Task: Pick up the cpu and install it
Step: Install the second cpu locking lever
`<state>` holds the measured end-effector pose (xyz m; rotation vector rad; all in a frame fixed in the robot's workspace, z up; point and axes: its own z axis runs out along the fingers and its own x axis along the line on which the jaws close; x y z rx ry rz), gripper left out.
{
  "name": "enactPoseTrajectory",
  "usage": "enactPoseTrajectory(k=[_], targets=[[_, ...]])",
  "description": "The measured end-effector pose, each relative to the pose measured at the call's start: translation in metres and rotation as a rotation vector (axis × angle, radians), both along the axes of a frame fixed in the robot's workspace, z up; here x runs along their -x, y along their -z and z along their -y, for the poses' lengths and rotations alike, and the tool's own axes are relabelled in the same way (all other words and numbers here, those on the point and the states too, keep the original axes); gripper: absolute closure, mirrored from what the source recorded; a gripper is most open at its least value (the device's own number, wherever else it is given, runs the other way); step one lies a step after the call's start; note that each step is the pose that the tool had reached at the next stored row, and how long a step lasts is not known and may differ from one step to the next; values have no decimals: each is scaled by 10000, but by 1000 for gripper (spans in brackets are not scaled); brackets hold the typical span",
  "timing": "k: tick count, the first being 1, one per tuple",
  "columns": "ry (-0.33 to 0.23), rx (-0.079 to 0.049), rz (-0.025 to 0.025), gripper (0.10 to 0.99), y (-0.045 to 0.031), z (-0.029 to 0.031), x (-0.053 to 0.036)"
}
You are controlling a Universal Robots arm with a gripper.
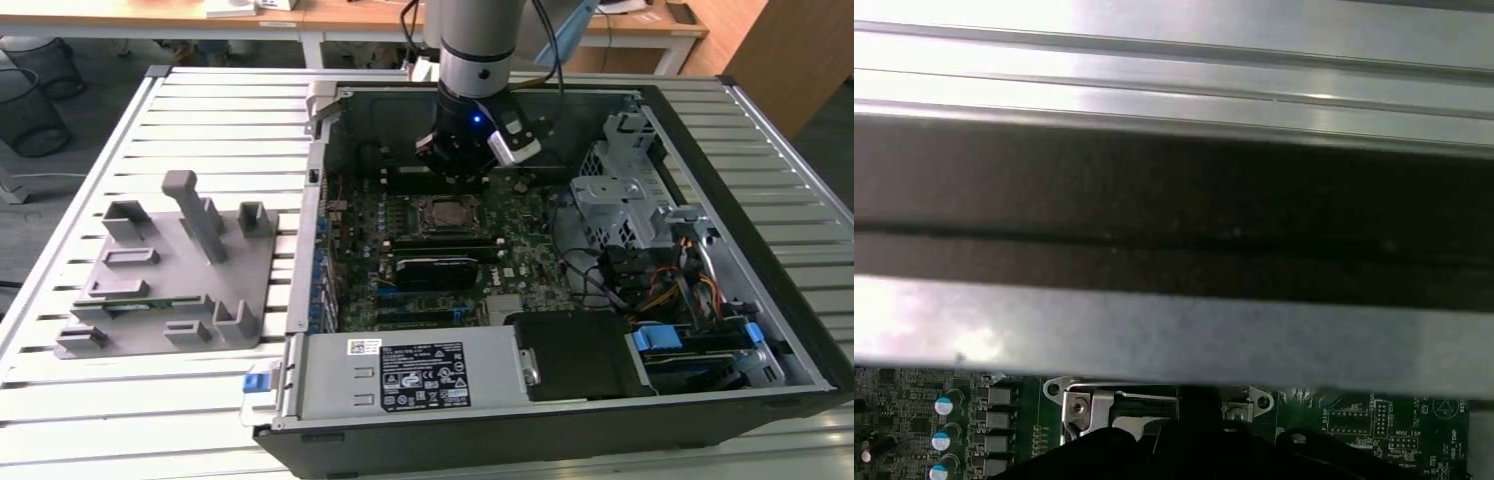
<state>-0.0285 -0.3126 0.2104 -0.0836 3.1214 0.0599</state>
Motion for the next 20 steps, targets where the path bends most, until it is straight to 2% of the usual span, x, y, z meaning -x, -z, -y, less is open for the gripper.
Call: enactPoseTrajectory(k=[13,16,20], targets=[[0,0,0,980,2,132,-2],[1,2,-1,980,-1,141,-1],[1,-18,1,980,-50,142,-1]])
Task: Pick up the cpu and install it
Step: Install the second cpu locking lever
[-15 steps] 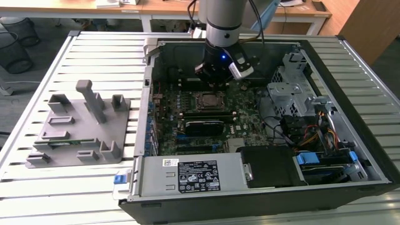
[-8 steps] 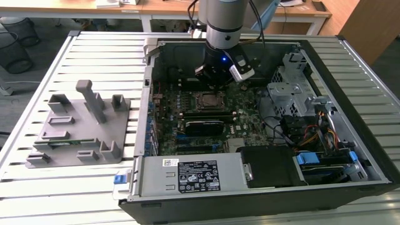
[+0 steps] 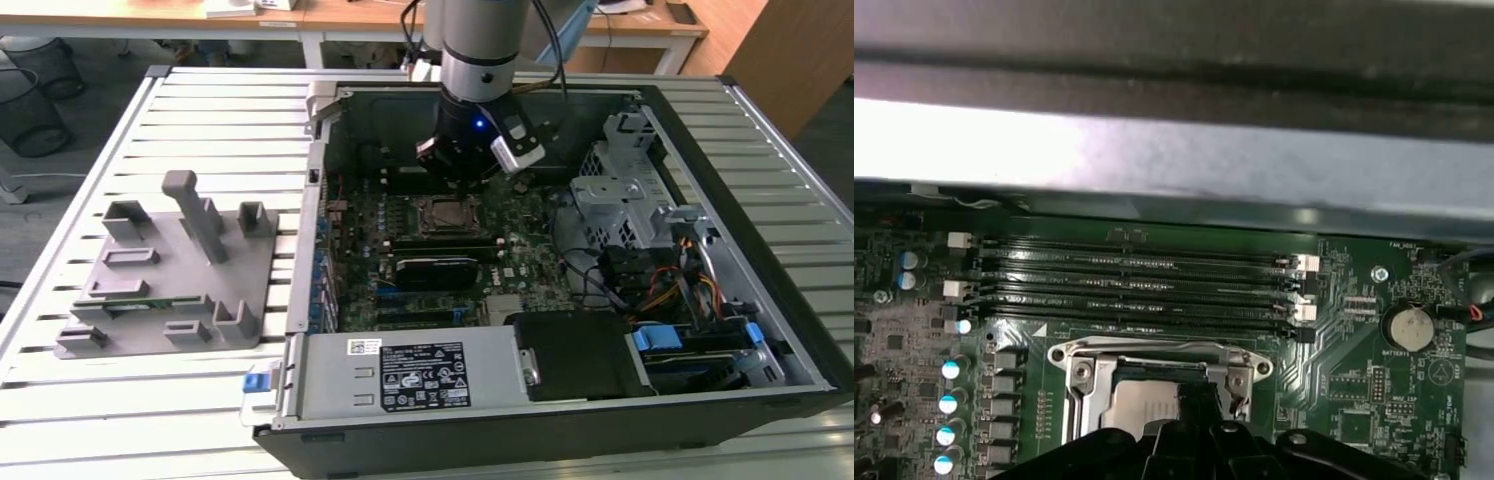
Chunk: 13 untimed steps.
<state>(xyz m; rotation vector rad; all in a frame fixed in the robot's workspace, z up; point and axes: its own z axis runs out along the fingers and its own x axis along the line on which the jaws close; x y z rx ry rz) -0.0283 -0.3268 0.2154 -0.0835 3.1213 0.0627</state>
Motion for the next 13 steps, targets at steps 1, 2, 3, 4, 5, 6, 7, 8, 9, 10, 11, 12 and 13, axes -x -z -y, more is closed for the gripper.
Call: enactPoseTrajectory(k=[1,2,3,4,5,6,7,8,9,10,11,12,13], targets=[[0,-1,0,980,-16,0,0],[0,-1,-1,980,-37,0,0],[0,-1,-1,980,-57,0,0],[0,-1,0,980,-76,0,0],[0,-1,-1,980,-86,0,0],[0,-2,-1,980,-90,0,0],[0,-3,0,980,-89,0,0],[-1,-3,-1,980,-90,7,0],[-1,0,-2,980,-90,22,0],[0,-1,-2,980,-90,43,0],[-1,-2,-1,980,-90,65,0],[-1,-1,-2,980,-90,91,0],[0,0,-2,980,-90,119,0]])
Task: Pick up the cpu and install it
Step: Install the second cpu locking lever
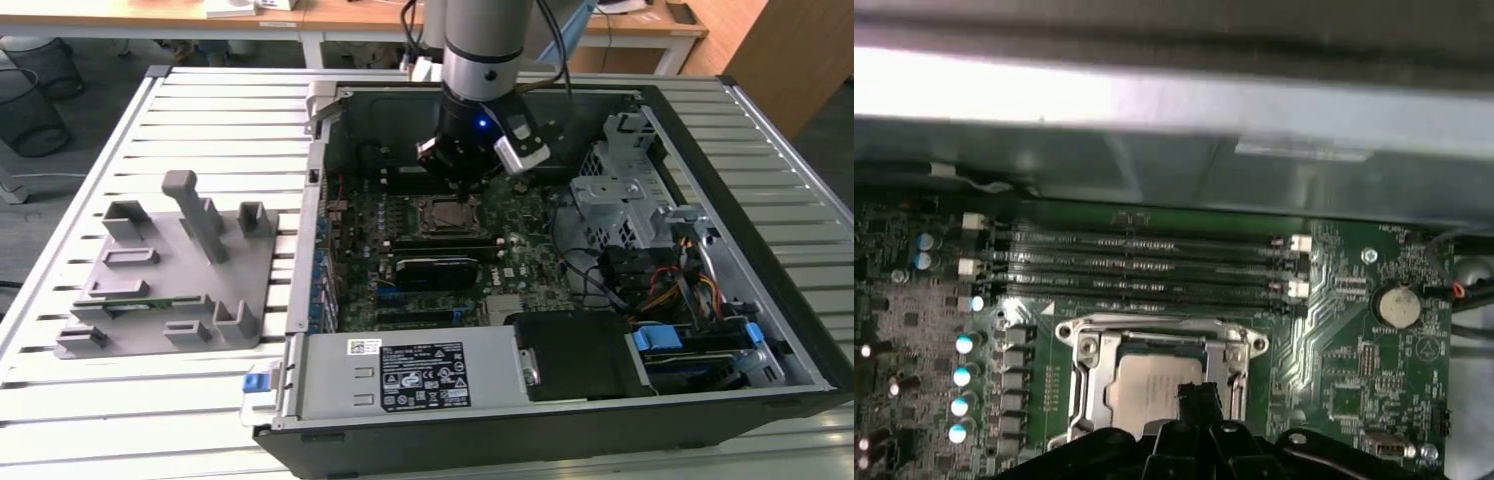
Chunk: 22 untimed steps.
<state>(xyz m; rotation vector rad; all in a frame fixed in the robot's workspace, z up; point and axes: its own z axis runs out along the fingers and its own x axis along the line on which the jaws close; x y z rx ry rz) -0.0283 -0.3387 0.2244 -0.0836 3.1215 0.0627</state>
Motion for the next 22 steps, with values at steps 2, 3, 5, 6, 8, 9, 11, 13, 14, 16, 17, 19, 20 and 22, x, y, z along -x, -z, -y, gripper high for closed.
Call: enactPoseTrajectory(k=[2,3,5,6,8,9,11,13,14,16,17,19,20,22], targets=[[0,-2,0,980,0,32,0],[0,-2,1,980,0,39,0],[1,0,0,980,-16,40,0],[1,-1,1,980,-35,40,0],[1,-2,2,980,-92,40,0],[1,0,-1,980,-123,40,0],[0,-1,-19,980,-157,40,0],[1,-5,-44,980,-160,41,0],[0,-3,-58,980,-161,52,0],[0,-1,-93,980,-161,93,-1],[0,-1,-108,980,-161,118,-1],[-1,-2,-126,980,-160,172,-1],[0,-1,-131,980,-160,204,-1],[1,-2,-136,980,-159,265,-1]])
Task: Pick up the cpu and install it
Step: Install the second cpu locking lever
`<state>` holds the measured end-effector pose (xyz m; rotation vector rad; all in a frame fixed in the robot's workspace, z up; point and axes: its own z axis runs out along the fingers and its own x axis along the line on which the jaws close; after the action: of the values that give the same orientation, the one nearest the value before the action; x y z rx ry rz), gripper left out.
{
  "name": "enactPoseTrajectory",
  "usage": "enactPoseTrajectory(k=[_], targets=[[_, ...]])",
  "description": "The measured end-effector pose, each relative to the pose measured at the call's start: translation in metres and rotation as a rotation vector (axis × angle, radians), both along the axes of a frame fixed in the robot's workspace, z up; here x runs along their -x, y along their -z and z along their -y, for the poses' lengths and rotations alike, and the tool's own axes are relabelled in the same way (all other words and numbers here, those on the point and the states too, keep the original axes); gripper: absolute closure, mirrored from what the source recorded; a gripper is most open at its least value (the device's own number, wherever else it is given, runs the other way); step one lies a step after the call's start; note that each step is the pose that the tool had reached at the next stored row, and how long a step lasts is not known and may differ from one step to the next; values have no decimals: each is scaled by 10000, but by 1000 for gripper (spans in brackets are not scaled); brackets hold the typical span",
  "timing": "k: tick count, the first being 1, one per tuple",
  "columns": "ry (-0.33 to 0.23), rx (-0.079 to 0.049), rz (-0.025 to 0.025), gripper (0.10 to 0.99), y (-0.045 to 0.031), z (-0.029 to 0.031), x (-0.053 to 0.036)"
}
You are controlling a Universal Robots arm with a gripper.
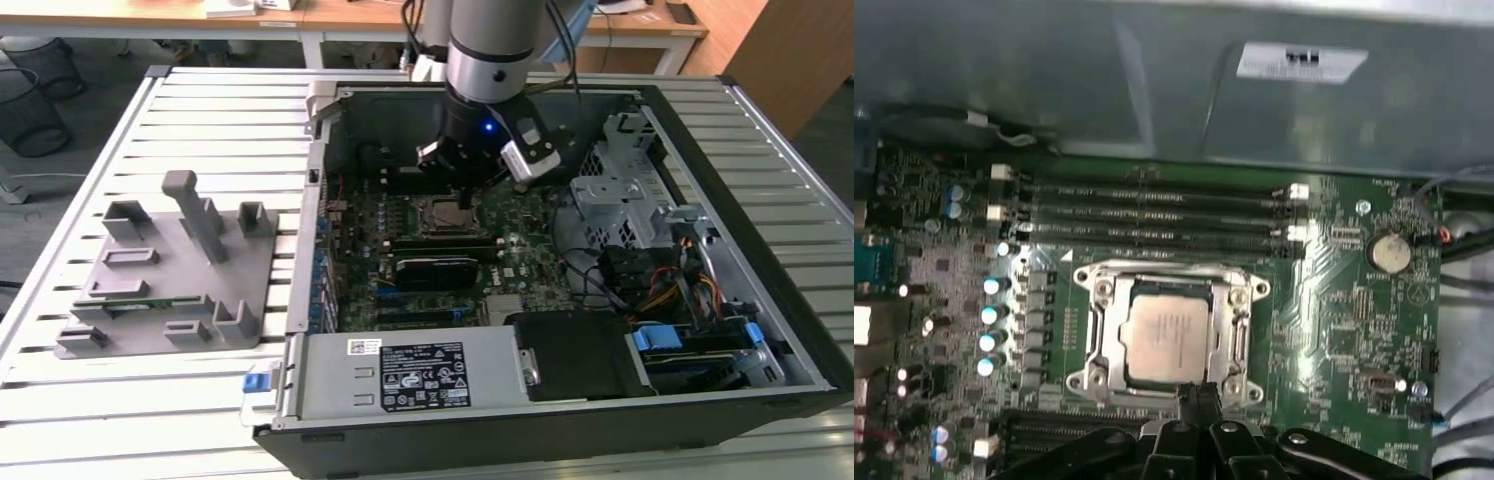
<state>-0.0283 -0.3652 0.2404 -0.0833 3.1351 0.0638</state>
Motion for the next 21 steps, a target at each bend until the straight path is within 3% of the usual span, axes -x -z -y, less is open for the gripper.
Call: enactPoseTrajectory(k=[6,9,15,21], targets=[[-1,1,-1,980,3,87,0],[-3,2,-2,980,3,98,2],[-12,4,-2,980,8,121,82],[-10,3,-1,980,16,208,110]])
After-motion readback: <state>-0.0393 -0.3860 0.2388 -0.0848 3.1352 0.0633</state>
